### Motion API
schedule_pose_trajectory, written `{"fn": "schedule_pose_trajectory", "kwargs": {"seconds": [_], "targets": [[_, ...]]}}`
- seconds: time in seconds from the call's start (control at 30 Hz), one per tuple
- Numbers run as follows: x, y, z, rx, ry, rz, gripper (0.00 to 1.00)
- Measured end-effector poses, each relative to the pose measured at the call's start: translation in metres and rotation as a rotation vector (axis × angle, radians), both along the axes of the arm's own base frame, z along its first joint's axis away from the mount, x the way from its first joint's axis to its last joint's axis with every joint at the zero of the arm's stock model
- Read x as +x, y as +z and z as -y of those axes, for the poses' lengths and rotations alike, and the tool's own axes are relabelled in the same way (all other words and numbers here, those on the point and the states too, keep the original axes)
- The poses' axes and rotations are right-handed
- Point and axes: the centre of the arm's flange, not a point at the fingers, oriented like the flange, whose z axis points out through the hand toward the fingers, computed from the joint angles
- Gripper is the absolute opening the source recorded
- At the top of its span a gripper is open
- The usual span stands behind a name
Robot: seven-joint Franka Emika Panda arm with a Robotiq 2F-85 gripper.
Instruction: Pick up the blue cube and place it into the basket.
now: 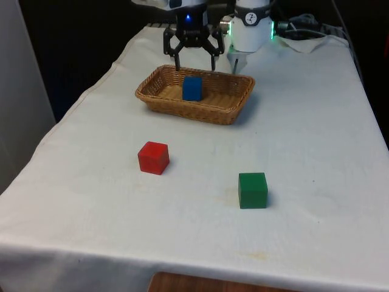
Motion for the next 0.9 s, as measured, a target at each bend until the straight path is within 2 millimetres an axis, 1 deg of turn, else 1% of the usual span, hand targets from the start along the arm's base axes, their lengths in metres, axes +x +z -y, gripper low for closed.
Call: {"fn": "schedule_pose_trajectory", "kwargs": {"seconds": [0.1, 0.23, 0.33, 0.37, 0.4, 0.53, 0.57, 0.67, 0.7, 0.9], "targets": [[0.002, 0.002, 0.0, 0.0, -0.001, 0.002, 1.0], [0.015, 0.015, -0.001, 0.0, 0.003, 0.005, 1.0], [0.022, 0.023, 0.0, 0.001, 0.005, 0.004, 1.0], [0.022, 0.023, 0.0, 0.001, 0.005, 0.004, 1.0], [0.028, 0.028, -0.001, 0.001, 0.007, 0.004, 1.0], [0.041, 0.037, 0.0, -0.004, 0.008, 0.008, 1.0], [0.047, 0.041, 0.0, -0.006, 0.01, 0.007, 1.0], [0.051, 0.042, 0.0, -0.008, 0.01, 0.008, 1.0], [0.057, 0.045, 0.0, -0.011, 0.011, 0.009, 1.0], [0.079, 0.054, 0.001, -0.024, 0.015, 0.019, 1.0]]}}
